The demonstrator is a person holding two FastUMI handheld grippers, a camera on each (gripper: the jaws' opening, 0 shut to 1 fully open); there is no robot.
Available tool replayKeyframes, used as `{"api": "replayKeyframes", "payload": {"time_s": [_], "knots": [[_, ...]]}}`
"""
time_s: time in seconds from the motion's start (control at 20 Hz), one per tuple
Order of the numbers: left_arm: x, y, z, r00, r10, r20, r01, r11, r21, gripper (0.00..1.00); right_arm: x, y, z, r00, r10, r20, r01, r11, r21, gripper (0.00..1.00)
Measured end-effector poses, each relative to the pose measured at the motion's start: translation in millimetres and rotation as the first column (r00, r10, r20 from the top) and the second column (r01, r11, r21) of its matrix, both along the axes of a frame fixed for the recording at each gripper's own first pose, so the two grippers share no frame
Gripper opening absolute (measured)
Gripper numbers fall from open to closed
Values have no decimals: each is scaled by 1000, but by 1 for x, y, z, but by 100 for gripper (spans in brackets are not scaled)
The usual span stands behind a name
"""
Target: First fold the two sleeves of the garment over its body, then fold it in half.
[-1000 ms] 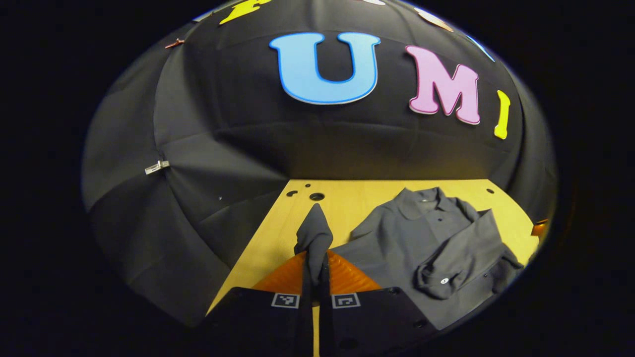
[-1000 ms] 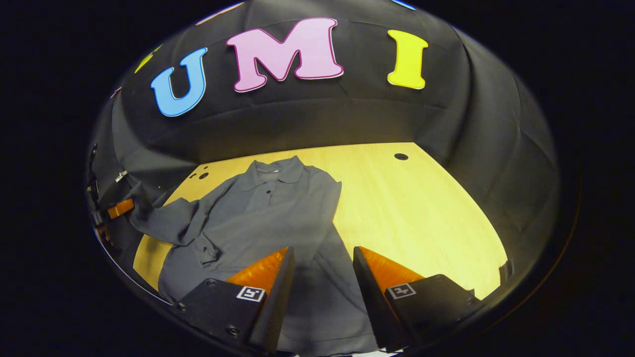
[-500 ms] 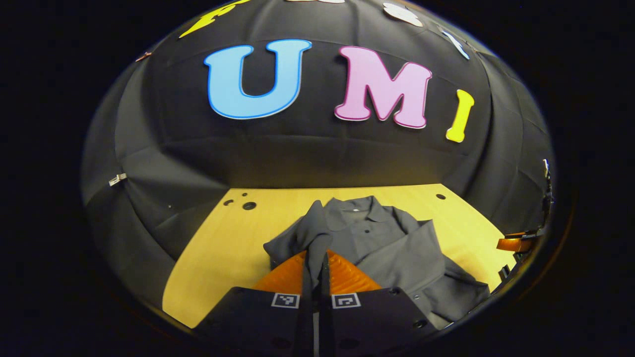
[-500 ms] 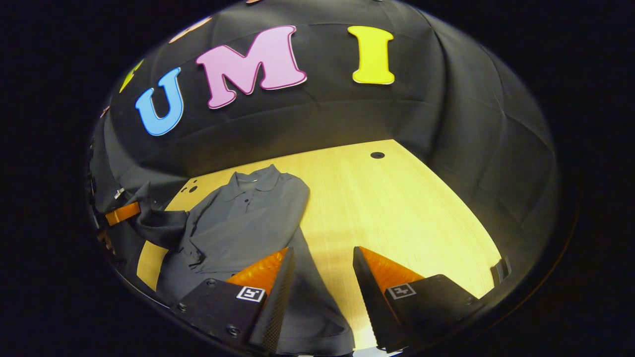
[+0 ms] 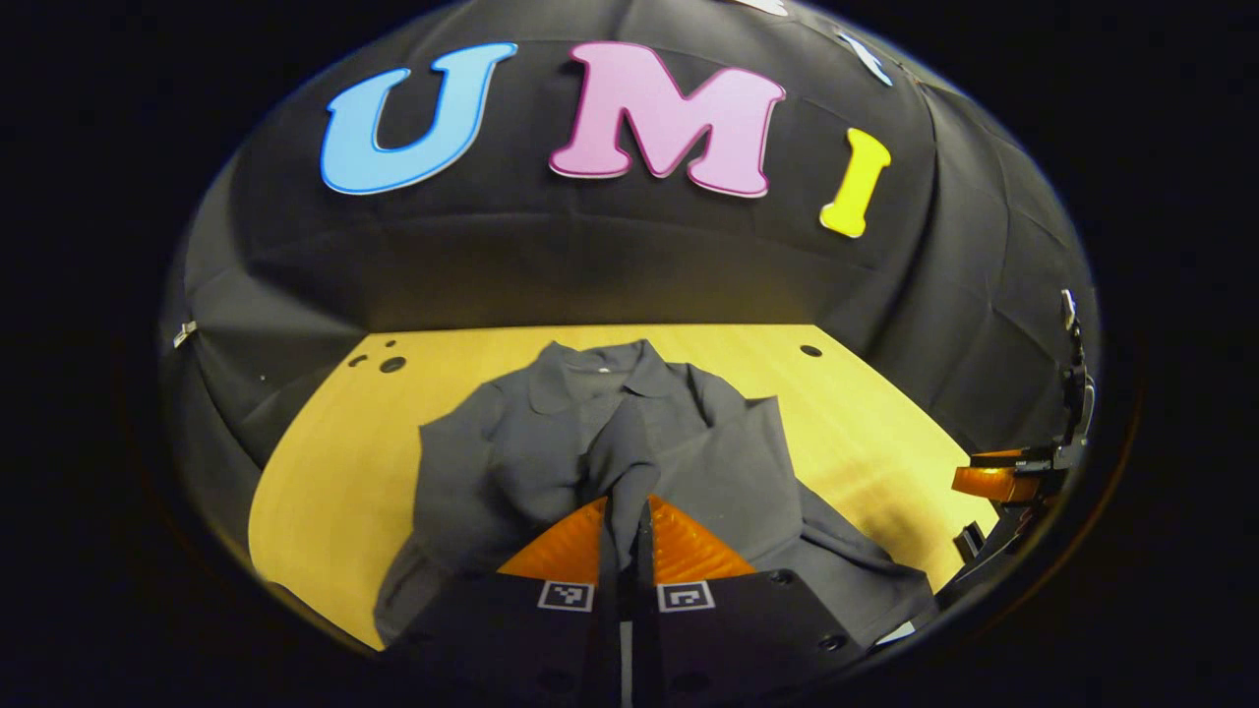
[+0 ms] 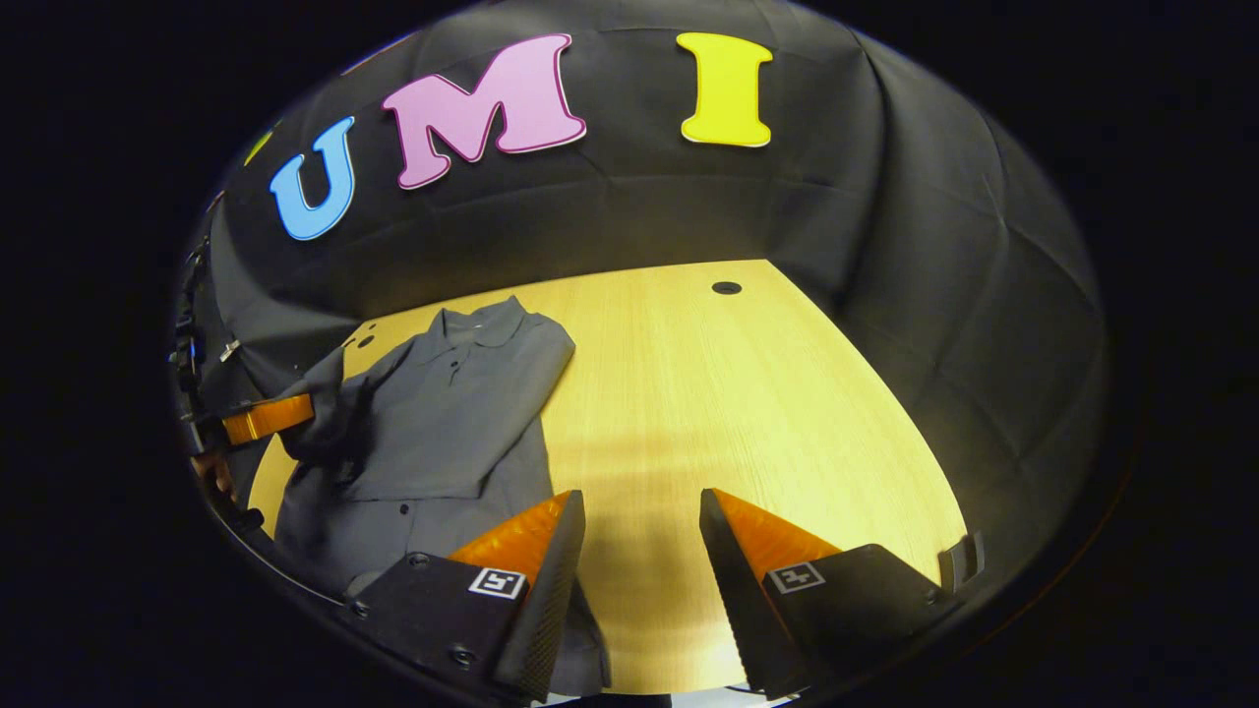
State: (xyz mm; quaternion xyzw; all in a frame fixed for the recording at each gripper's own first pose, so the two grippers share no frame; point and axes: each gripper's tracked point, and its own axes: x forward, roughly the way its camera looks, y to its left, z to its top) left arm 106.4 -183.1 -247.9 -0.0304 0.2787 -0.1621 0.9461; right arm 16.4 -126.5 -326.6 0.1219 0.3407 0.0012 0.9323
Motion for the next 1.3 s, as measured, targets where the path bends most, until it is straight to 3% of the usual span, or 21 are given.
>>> {"api": "replayKeyframes", "payload": {"time_s": [0.45, 0.6, 0.7, 0.75, 0.8, 0.85, 0.9, 0.95, 1.0, 1.15, 1.3], "knots": [[-9, -53, -82, 993, -98, -70, 106, 986, 130, 12, 7, -11, -22, 996, 80, -34, -81, 996, -24, 74], [-17, -62, -90, 989, -138, -62, 145, 980, 134, 27, 7, -6, -25, 994, 105, -38, -106, 994, -19, 74], [-24, -76, -86, 982, -180, -56, 185, 979, 85, 31, 6, -2, -27, 992, 123, -41, -124, 992, -13, 74], [-30, -84, -83, 976, -208, -62, 212, 976, 56, 38, 3, 0, -28, 990, 131, -45, -131, 991, -10, 74], [-34, -90, -81, 971, -231, -64, 233, 972, 37, 53, 2, 2, -29, 990, 136, -48, -136, 991, -8, 74], [-38, -93, -78, 967, -247, -63, 249, 968, 28, 48, 0, 4, -30, 989, 141, -50, -141, 990, -4, 74], [-44, -97, -77, 961, -268, -63, 269, 963, 15, 49, -2, 7, -30, 989, 140, -51, -141, 990, 0, 74], [-51, -99, -74, 955, -288, -67, 288, 958, -3, 57, -4, 9, -29, 989, 140, -50, -140, 990, 8, 74], [-59, -101, -71, 949, -306, -69, 305, 952, -24, 56, -6, 13, -28, 989, 139, -50, -139, 990, 18, 74], [-75, -89, -56, 952, -303, -48, 303, 953, -20, 100, -19, 27, -29, 987, 150, -60, -149, 988, 35, 74], [-102, -62, -54, 957, -284, -54, 286, 958, 27, 96, -37, 38, -32, 984, 161, -78, -159, 987, 29, 77]]}}
